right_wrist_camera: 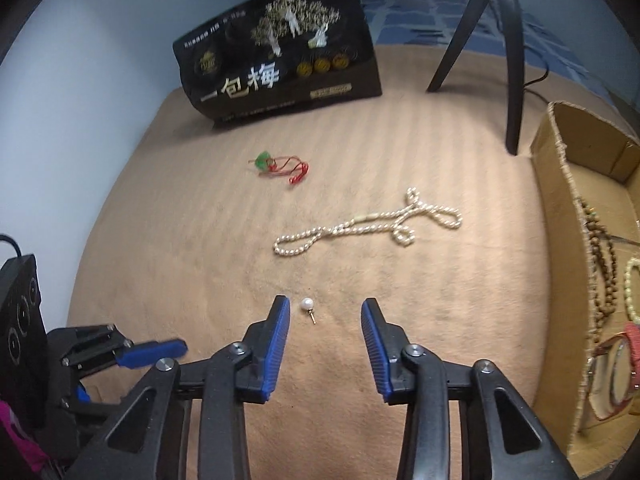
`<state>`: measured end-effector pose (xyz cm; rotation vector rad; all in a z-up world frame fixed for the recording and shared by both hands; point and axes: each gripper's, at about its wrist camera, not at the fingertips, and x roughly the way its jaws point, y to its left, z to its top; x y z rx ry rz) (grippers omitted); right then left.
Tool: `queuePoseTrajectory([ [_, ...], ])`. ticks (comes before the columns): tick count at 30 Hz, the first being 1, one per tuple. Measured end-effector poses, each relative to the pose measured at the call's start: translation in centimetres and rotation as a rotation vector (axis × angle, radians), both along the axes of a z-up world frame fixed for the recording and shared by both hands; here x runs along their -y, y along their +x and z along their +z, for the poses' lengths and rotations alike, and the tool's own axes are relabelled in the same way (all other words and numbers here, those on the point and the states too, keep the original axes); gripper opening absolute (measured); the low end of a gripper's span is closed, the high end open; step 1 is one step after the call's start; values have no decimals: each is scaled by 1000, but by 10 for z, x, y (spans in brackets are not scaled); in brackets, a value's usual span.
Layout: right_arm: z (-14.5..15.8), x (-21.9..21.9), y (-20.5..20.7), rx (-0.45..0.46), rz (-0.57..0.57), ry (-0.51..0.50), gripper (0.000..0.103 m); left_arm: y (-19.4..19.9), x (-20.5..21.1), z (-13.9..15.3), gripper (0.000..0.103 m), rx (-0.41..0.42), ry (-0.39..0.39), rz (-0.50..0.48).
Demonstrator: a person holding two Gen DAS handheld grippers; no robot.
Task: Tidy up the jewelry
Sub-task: 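Withdraw both tools and bring left tool over small white pearl bead, then close left tool on the small white pearl earring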
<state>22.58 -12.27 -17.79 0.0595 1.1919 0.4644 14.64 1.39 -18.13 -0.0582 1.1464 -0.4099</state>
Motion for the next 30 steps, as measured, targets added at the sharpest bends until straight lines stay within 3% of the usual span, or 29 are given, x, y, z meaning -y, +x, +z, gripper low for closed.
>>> queuePoseTrajectory([
  [17, -22, -22, 14, -13, 25, -42, 24, 7, 14, -21, 14, 4, 84, -31],
  [23, -28, -35, 13, 1, 52, -103, 14, 8, 16, -22, 9, 18, 103, -37],
  [25, -30, -40, 12, 10, 64, -126, 6, 8, 16, -22, 8, 21, 106, -38],
  [30, -29, -45, 12, 25, 72, -138, 6, 10, 14, -22, 7, 17, 92, -30],
])
